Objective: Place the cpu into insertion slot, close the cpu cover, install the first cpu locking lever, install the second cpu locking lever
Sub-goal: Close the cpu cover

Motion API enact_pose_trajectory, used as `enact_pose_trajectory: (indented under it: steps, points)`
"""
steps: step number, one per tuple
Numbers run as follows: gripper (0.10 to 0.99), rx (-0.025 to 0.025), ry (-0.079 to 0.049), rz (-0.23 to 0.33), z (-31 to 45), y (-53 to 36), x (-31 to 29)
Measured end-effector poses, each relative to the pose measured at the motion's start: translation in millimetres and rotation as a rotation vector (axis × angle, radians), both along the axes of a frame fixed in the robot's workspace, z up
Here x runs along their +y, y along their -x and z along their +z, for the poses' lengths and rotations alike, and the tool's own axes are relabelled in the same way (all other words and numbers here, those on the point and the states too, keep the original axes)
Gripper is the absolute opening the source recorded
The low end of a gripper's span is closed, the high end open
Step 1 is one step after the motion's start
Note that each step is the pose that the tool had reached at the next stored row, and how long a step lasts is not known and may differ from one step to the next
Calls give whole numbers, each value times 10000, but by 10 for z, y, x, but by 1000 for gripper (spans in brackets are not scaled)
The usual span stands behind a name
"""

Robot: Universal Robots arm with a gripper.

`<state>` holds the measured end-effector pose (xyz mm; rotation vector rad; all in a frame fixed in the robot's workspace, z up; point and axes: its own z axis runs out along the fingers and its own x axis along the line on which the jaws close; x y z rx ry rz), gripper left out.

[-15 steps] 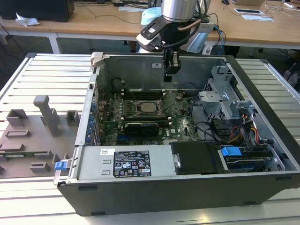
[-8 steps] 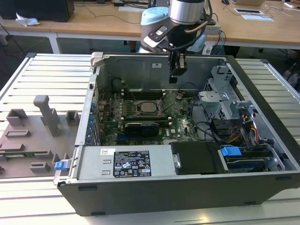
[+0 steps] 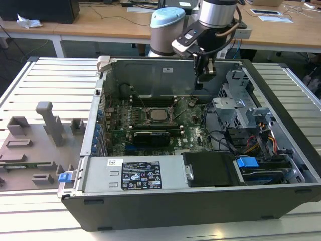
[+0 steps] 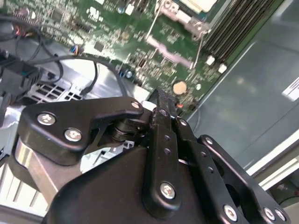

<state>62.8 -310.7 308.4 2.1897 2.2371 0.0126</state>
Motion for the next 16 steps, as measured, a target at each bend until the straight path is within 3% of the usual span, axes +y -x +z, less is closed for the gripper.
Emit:
enact_pose_trajectory:
  steps: [10,12,16]
  points:
    - [106,5,2,0,-1,-336,0]
    - [106,21,-2,1,-13,-374,1]
    - [106,42,1,0,-87,-355,0]
